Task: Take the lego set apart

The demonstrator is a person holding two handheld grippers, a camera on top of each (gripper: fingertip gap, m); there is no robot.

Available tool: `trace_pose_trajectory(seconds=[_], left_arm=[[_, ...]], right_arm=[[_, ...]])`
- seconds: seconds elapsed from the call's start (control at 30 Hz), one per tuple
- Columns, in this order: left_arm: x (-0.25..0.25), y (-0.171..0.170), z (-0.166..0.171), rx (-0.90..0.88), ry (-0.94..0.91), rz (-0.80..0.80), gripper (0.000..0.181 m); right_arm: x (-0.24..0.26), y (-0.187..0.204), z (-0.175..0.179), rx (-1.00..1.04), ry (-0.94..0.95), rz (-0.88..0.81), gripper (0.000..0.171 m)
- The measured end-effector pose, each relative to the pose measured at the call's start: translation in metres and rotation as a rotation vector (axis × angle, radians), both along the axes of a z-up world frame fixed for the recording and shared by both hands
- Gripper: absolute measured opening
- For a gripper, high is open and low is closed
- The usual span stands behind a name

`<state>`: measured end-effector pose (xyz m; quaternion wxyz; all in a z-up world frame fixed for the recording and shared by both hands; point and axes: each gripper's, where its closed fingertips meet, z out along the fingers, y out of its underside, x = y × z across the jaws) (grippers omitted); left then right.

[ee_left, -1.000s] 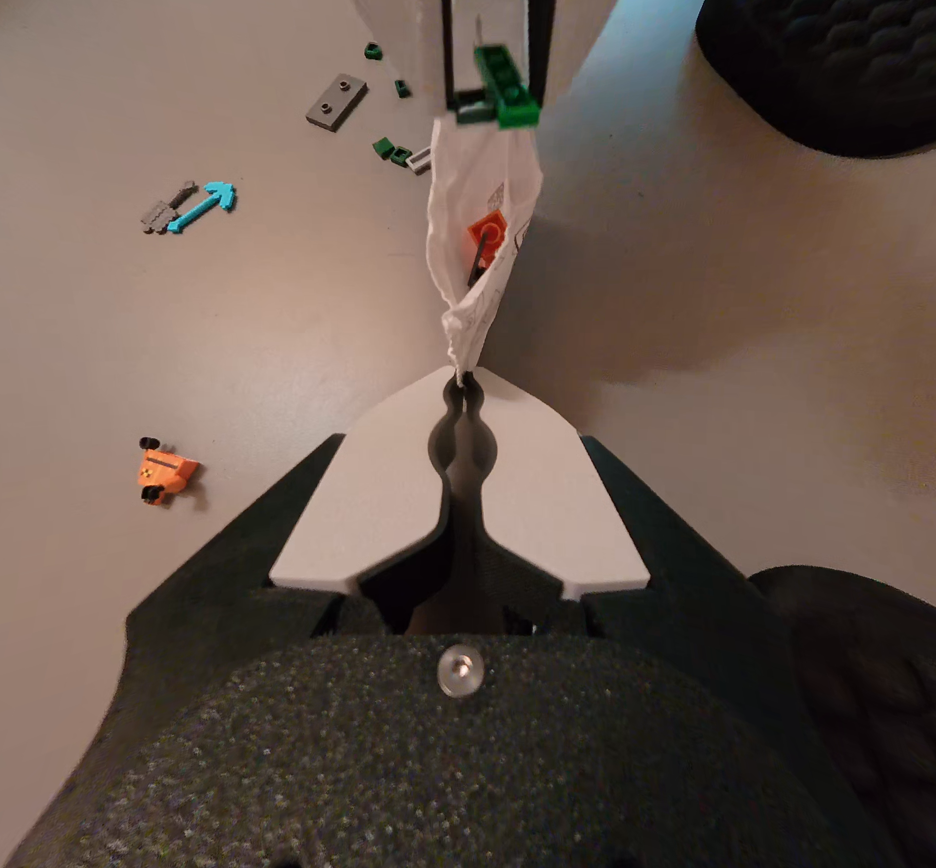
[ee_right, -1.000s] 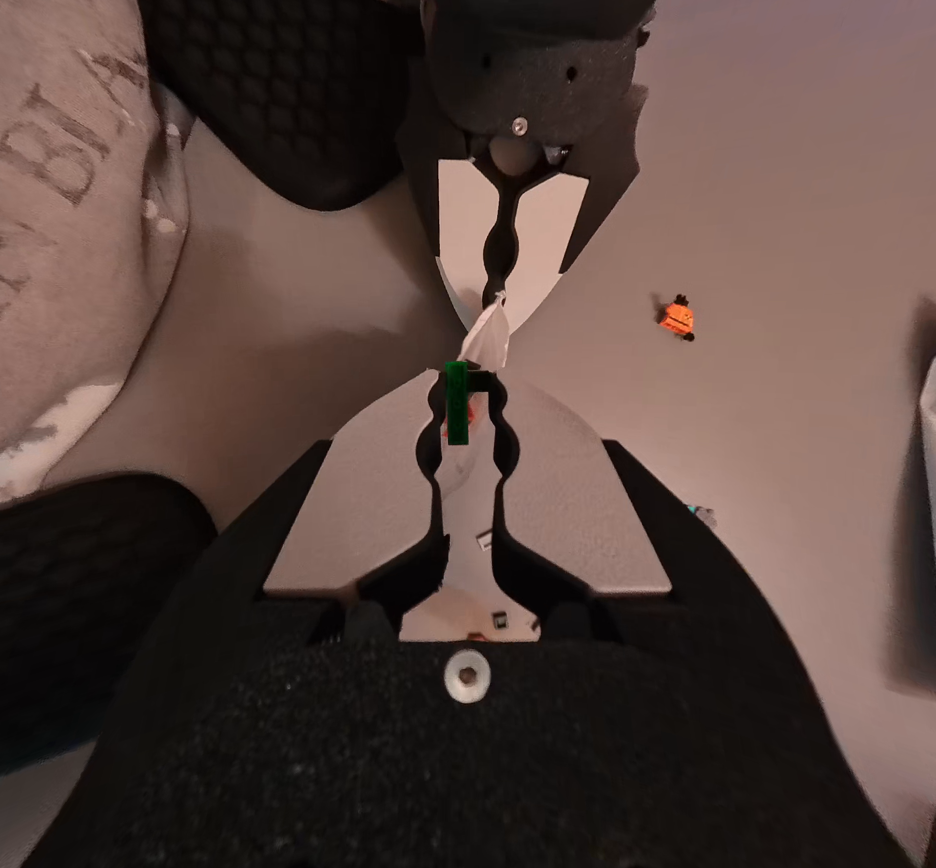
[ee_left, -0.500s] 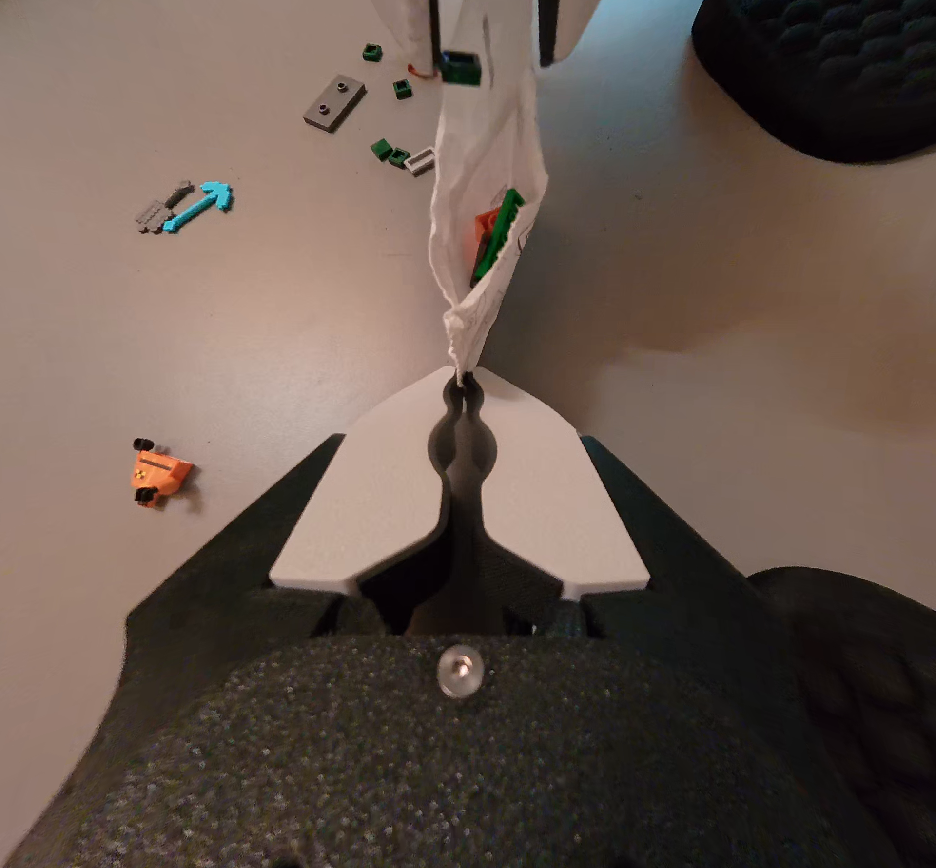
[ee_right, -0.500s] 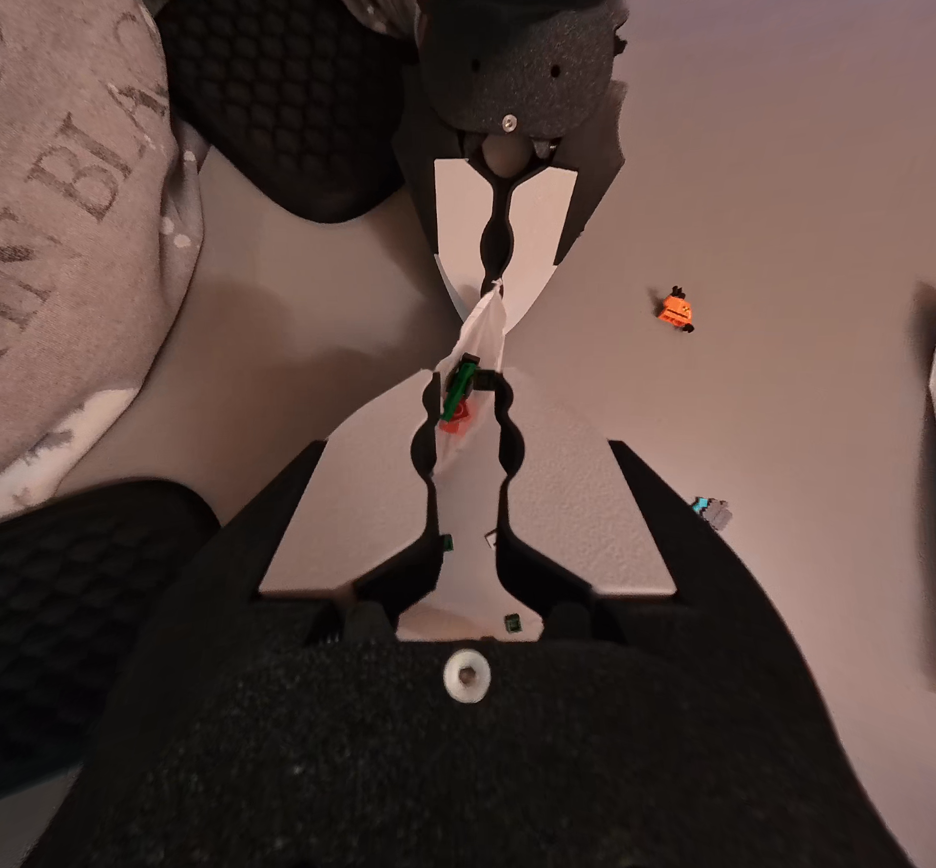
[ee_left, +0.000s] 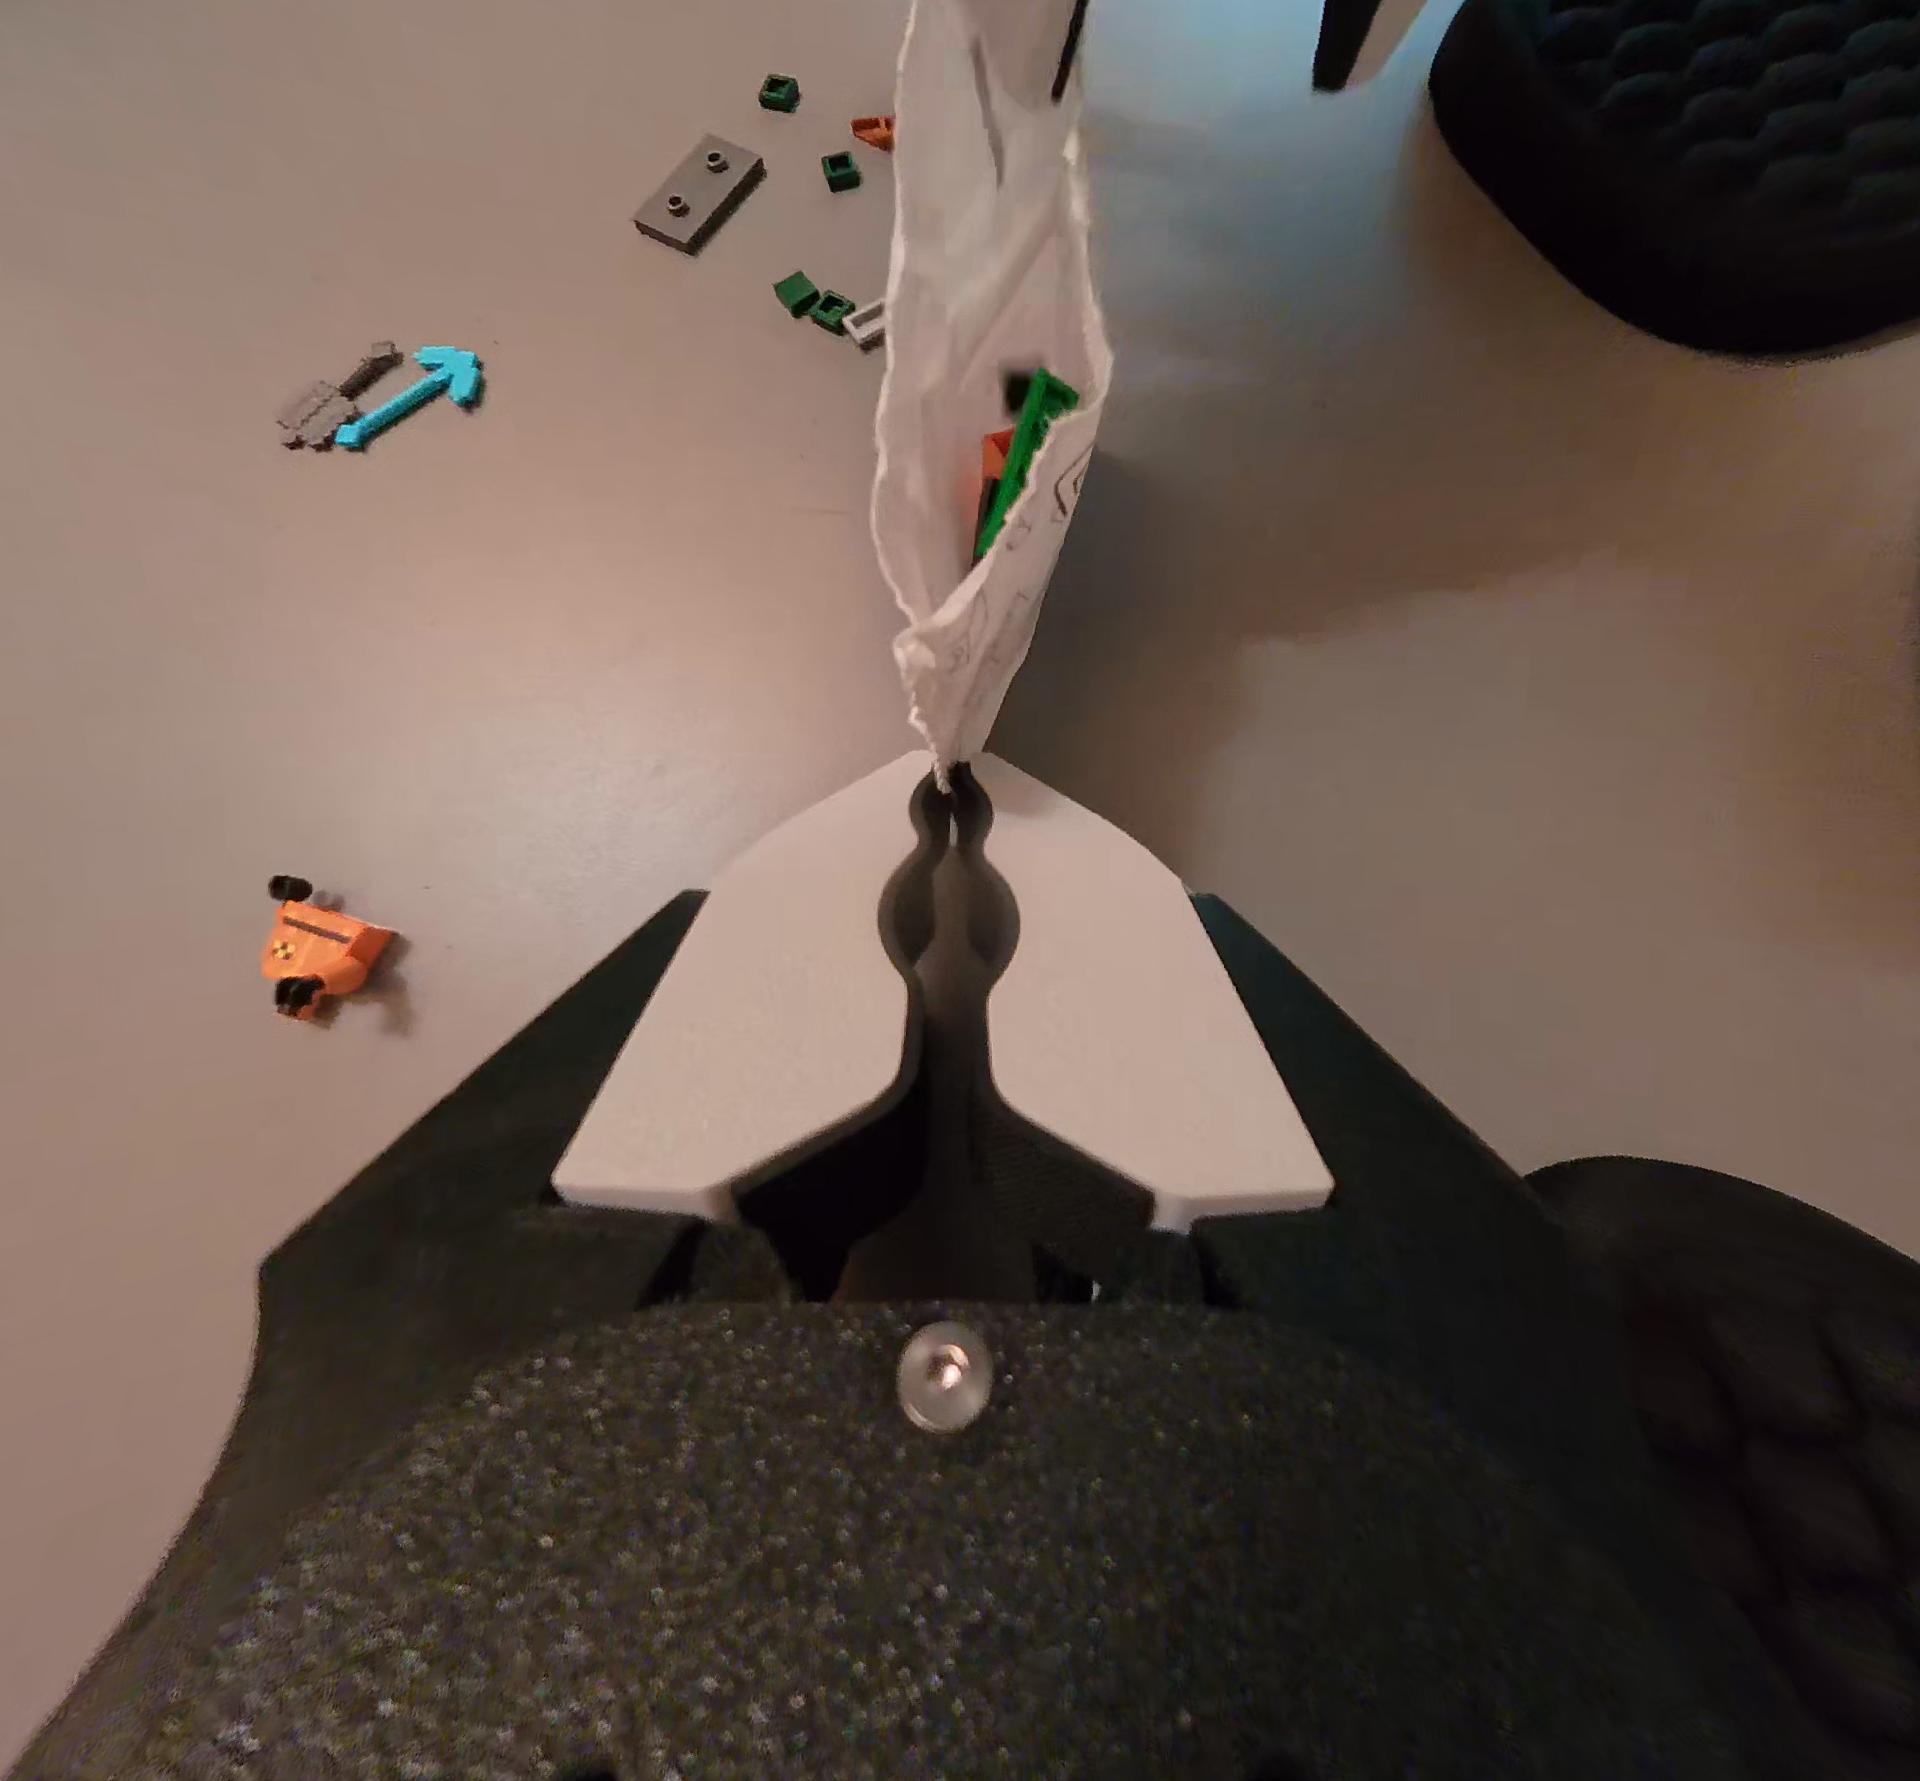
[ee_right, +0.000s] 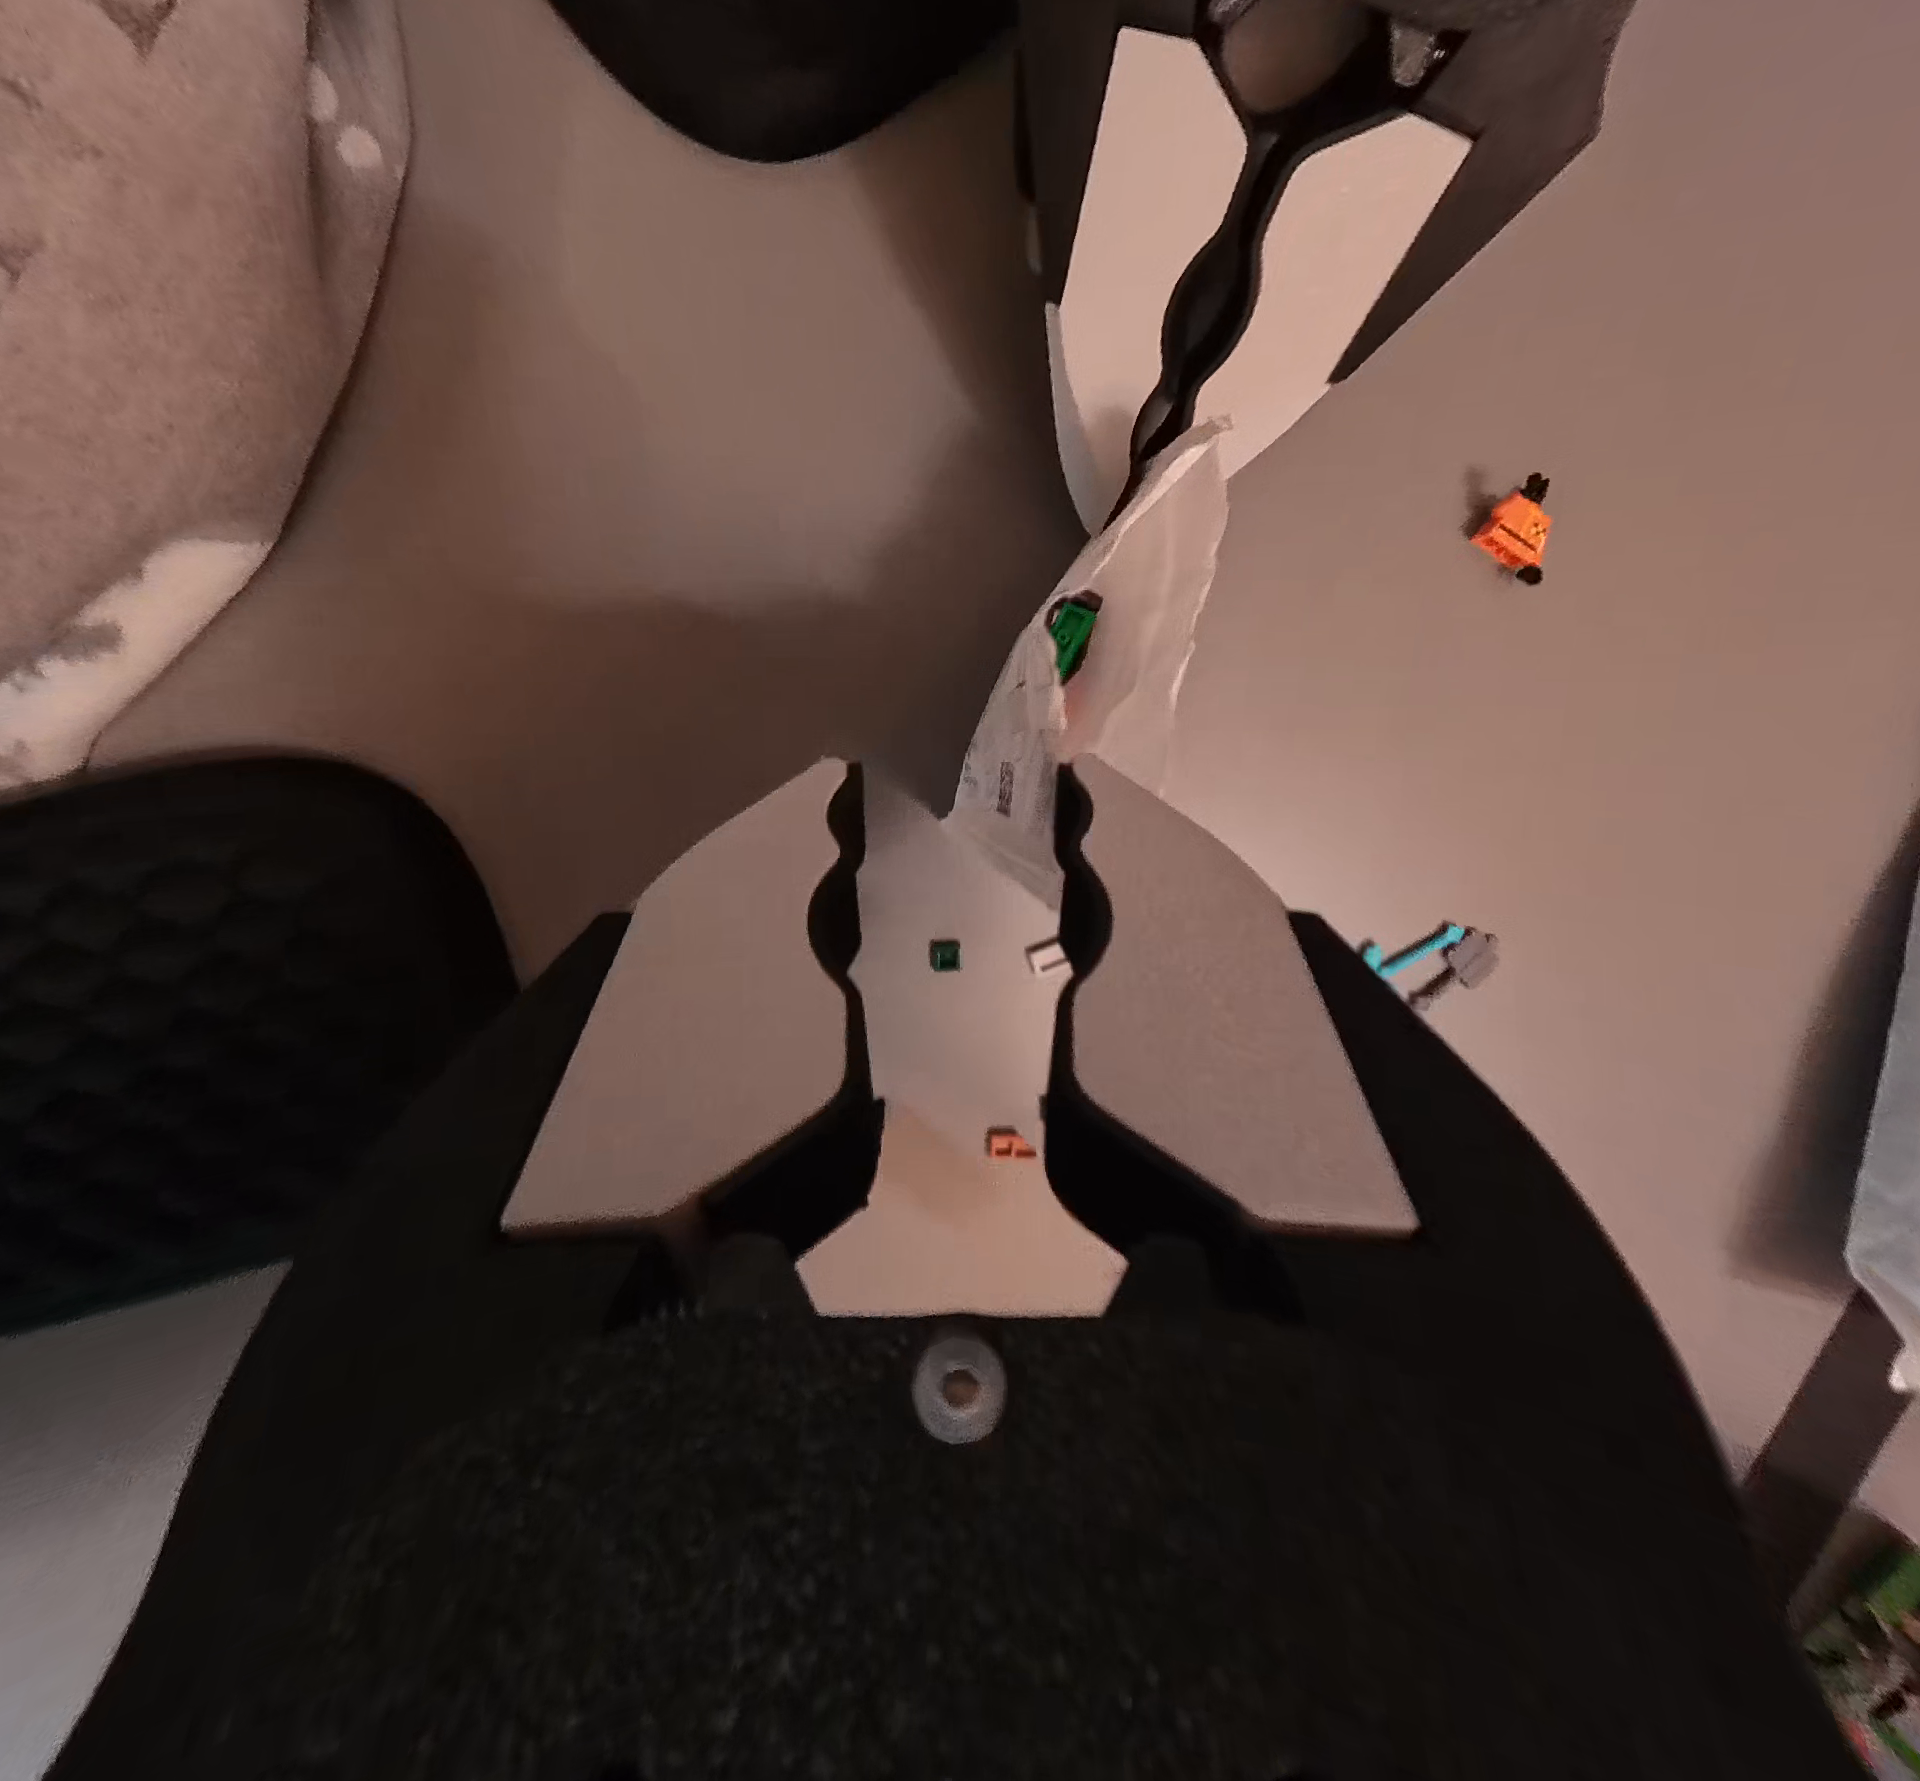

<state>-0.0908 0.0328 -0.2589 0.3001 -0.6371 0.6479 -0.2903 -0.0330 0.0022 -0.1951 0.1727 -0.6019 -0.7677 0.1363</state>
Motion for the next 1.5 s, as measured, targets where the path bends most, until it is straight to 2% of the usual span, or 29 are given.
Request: trace_pose_trajectory(seconds=[0.17,0.27,0.33,0.5,0.7,1.0,1.07,1.2,1.33,1.5], left_arm=[[0.000,0.000,0.000,0.005,0.002,0.001,0.001],[-0.001,0.001,0.000,0.015,0.008,0.003,0.001],[-0.003,0.003,0.000,0.023,0.013,0.007,0.001],[-0.005,0.005,0.000,0.026,0.019,0.013,0.001],[-0.005,0.005,0.000,0.011,0.011,0.011,0.001],[-0.006,0.005,0.000,0.008,0.009,0.008,0.001],[-0.006,0.005,0.000,0.008,0.009,0.008,0.001],[-0.005,0.004,0.000,0.004,0.006,0.007,0.001],[-0.006,0.004,0.000,0.002,0.006,0.007,0.001],[-0.005,0.003,0.000,-0.009,0.003,0.003,0.001]], right_arm=[[0.014,0.002,0.018,0.017,0.040,-0.044,0.034],[0.028,0.023,0.029,0.035,0.106,-0.145,0.034],[0.045,0.045,0.019,0.052,0.093,-0.234,0.033],[0.066,0.070,-0.044,-0.035,0.049,-0.383,0.033],[0.056,0.067,-0.069,-0.079,0.048,-0.345,0.025],[0.053,0.065,-0.075,-0.127,0.033,-0.285,0.017],[0.052,0.065,-0.075,-0.135,0.040,-0.284,0.010],[0.053,0.064,-0.074,-0.138,0.045,-0.281,0.009],[0.049,0.061,-0.063,-0.154,0.097,-0.282,0.009],[0.008,0.047,0.012,-0.146,0.340,-0.210,0.010]])
